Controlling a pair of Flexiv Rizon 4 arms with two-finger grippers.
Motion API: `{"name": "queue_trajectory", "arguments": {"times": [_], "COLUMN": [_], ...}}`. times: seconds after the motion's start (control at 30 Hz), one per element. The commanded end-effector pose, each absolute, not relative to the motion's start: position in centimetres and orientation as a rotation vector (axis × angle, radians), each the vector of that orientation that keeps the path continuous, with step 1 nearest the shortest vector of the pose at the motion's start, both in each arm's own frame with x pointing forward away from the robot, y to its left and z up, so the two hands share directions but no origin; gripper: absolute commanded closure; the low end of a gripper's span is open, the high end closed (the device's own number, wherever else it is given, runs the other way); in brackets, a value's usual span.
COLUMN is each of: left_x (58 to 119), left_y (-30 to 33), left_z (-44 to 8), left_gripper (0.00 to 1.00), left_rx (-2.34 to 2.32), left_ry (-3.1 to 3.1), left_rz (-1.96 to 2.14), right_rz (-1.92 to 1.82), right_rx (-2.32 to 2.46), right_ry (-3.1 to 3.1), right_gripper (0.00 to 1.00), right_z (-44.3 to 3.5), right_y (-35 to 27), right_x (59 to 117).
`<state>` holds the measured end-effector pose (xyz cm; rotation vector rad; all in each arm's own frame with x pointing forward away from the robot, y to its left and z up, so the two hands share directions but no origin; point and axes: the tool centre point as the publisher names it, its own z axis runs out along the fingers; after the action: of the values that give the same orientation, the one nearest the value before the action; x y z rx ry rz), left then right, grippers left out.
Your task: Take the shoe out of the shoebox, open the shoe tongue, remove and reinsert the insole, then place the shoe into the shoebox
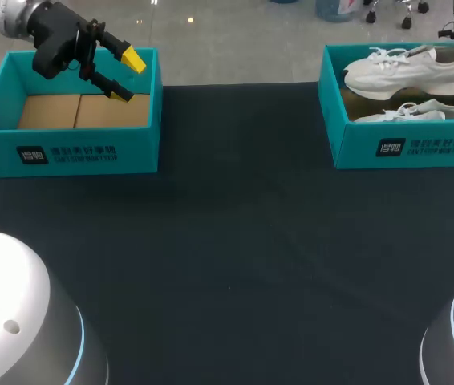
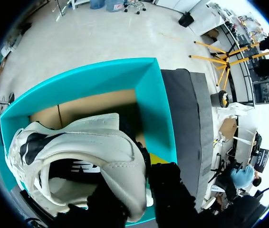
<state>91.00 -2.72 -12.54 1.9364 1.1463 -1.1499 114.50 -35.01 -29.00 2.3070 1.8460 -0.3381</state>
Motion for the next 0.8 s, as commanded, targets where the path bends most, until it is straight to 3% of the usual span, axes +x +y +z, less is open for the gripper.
{"name": "queue_trajectory", "arguments": {"times": [0.03, 0.8], "left_x": [91.0, 91.0], "left_y": [-2.7, -2.7], "left_z": [-12.5, -12.5], "left_gripper": [0.0, 0.0], "left_rx": [1.939, 1.939], "left_ry": [1.147, 1.147], "left_rz": [-1.148, -1.148], "right_rz": [-0.331, -0.386], "right_rx": [2.3, 2.403], "right_ry": [1.842, 1.719], "right_gripper": [1.0, 1.0], "right_z": [-30.4, -35.4], "right_y": [-34.8, -35.7], "right_x": [114.8, 115.9]}}
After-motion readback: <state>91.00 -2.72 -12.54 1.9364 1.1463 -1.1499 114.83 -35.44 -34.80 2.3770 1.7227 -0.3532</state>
